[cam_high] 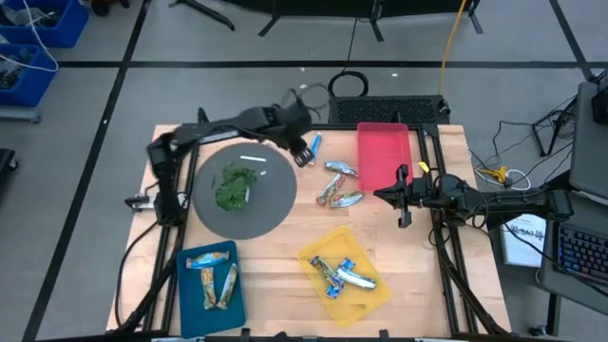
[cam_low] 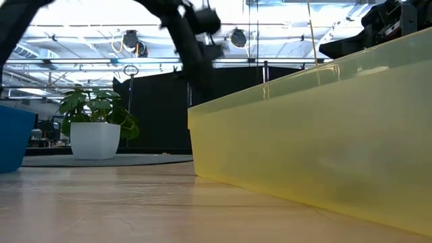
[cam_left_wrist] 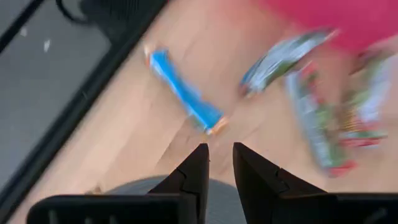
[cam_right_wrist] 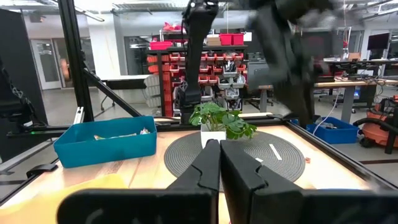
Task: Pick and place Granola Bars by type
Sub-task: Put the yellow snack into the blue bin
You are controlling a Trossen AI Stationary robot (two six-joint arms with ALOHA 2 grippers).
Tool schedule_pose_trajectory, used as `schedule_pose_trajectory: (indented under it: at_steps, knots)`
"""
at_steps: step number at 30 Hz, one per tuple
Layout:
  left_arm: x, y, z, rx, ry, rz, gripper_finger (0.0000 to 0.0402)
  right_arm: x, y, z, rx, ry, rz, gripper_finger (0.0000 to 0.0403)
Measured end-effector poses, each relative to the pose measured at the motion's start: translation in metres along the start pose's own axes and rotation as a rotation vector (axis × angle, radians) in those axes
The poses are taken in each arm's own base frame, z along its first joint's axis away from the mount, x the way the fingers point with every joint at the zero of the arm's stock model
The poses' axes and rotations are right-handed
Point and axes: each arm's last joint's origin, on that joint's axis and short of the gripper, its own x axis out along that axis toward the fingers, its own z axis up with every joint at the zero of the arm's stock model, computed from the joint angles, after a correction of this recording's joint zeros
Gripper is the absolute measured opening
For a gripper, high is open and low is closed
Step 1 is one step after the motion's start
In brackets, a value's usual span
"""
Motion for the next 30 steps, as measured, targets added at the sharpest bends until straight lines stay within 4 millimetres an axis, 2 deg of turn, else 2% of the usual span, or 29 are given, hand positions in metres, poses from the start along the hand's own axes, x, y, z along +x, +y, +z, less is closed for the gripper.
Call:
schedule_pose_trajectory:
  at_steps: [5, 10, 15, 18, 21, 26, 30]
  knots:
    - [0.051, -0.002, -0.009, -0.024, 0.114, 0.009, 0.0085, 0.0, 0.0, 0.0, 0.0, 0.001, 0.0, 0.0004]
    - [0.081, -0.003, -0.014, -0.05, 0.155, 0.013, 0.0135, 0.0, 0.0, 0.0, 0.0, 0.0, 0.0, 0.0004]
    - [0.085, -0.004, -0.008, -0.096, 0.092, -0.013, 0.0201, 0.0, 0.0, 0.0, 0.0, 0.0, 0.0, 0.0004]
    - [0.086, -0.005, -0.002, -0.134, 0.031, -0.062, 0.0228, 0.0, 0.0, 0.0, 0.0, 0.001, 0.0, 0.0004]
    - [0.086, 0.002, 0.001, -0.197, 0.015, -0.085, 0.0237, 0.0, 0.0, 0.0, 0.0, 0.0, 0.0, 0.0004]
    - [0.101, 0.022, -0.003, -0.297, 0.065, -0.047, 0.0239, 0.0, 0.0, 0.0, 0.0, 0.0, 0.0, 0.0004]
    - [0.105, 0.031, -0.002, -0.356, 0.055, -0.07, 0.0239, 0.0, 0.0, 0.0, 0.0, 0.0, 0.0, 0.0004]
